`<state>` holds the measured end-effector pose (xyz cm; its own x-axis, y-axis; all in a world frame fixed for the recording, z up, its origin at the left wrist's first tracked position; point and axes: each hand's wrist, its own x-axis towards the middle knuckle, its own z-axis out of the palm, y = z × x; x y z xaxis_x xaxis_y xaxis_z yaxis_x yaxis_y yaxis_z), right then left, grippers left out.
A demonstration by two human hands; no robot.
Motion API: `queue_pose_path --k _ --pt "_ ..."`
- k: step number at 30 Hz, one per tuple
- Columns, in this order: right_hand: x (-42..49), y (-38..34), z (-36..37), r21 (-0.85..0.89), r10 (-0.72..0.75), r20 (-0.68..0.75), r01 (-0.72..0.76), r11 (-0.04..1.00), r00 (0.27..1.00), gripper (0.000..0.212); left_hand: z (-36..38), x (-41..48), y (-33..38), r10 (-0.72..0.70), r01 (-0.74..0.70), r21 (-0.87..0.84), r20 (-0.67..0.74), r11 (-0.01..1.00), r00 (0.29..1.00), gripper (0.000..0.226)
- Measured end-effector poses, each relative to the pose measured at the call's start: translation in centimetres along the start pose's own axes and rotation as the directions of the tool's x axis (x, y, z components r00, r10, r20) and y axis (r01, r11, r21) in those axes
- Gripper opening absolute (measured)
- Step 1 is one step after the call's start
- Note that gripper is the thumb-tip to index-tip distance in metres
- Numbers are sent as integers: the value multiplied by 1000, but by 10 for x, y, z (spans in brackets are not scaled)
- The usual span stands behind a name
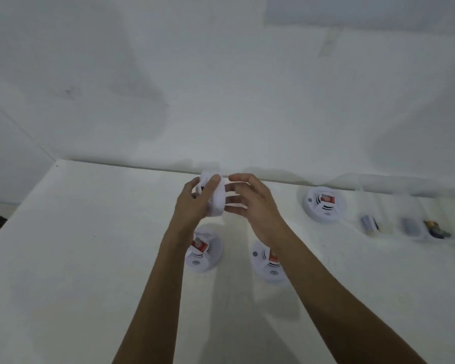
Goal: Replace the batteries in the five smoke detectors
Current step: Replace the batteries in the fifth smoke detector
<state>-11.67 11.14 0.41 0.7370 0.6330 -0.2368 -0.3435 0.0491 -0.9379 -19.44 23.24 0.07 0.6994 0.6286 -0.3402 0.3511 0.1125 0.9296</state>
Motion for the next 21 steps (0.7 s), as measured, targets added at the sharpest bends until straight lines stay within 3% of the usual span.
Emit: queue_pose_path --k 2,4,8,13,16,19,21 --pt "-26 -6 -14 -23 -42 0 42 999 999 20 14 -21 4 -8 24 -120 127 993 992 66" --pt "-51 -8 -26 -119 -95 -28 91 989 995 19 25 -36 -1 25 64 -261 324 963 946 59" --pt "-96 -7 -50 -570 -246 -121 136 811 962 14 42 -65 -10 37 283 -517 523 808 851 60" --pt "-151 -18 -63 -735 -357 -141 144 663 923 26 72 -96 -25 97 392 -600 621 698 777 61" --pt "-171 -25 -66 -800 -301 -232 -5 600 925 49 92 -114 -31 123 424 -604 658 675 742 75" --pt "-186 -30 -71 -815 -233 -322 -143 562 918 71 114 -129 -35 82 430 -606 636 670 768 99" --pt "-195 -33 -75 -829 -214 -348 -193 525 913 79 127 -138 -36 111 405 -602 639 688 761 90"
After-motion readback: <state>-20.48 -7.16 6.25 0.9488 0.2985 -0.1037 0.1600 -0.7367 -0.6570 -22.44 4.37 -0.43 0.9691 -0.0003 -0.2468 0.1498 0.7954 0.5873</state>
